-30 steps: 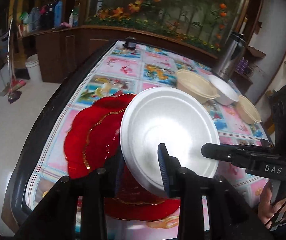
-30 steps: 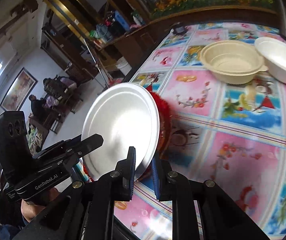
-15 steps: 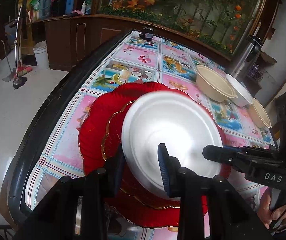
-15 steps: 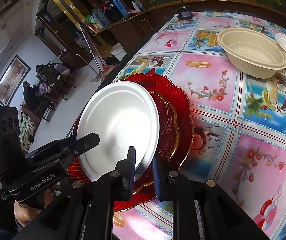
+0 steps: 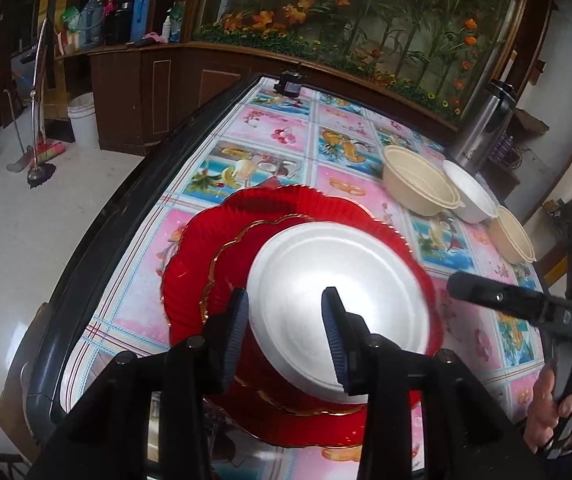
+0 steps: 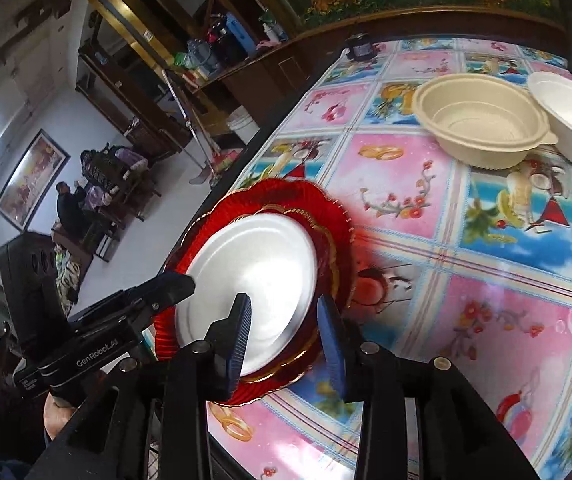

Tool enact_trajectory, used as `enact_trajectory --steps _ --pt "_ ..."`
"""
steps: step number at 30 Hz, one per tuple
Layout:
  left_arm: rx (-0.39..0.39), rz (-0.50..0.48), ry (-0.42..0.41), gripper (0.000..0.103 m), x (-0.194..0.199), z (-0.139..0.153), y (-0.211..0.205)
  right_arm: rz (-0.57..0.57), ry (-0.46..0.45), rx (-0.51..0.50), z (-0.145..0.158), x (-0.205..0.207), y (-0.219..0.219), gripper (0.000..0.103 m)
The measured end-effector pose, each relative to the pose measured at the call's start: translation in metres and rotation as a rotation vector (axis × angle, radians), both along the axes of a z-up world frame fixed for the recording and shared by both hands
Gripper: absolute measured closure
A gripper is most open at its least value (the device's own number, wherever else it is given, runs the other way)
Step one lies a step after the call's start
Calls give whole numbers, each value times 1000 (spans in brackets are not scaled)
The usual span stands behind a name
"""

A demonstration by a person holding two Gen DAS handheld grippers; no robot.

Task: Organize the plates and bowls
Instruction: 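Carry the white plate onto the red plates and open the left gripper, then grasp the rim of the cream bowl with the left gripper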

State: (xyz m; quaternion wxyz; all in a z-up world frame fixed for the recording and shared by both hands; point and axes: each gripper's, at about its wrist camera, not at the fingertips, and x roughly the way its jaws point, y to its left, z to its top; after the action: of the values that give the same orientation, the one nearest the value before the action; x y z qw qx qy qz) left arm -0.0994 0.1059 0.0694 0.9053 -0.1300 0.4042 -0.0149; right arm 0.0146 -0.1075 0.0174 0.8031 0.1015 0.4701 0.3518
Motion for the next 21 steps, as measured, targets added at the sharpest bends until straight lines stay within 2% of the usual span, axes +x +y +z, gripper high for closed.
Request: enact_trajectory --steps 2,6,10,15,21 --pt "13 -17 -16 65 -2 6 -8 -25 -6 4 4 5 -12 65" --pt "30 -65 -52 55 -5 18 -27 -104 -14 -5 10 26 -42 65" --pt "43 -123 -75 54 -4 26 -49 -172 -25 -64 19 64 -60 65" --pt "47 -168 -68 54 1 25 -64 -185 -34 -150 23 122 -51 66" --pt "53 -190 -48 54 3 20 -72 -194 36 -205 3 177 -37 66"
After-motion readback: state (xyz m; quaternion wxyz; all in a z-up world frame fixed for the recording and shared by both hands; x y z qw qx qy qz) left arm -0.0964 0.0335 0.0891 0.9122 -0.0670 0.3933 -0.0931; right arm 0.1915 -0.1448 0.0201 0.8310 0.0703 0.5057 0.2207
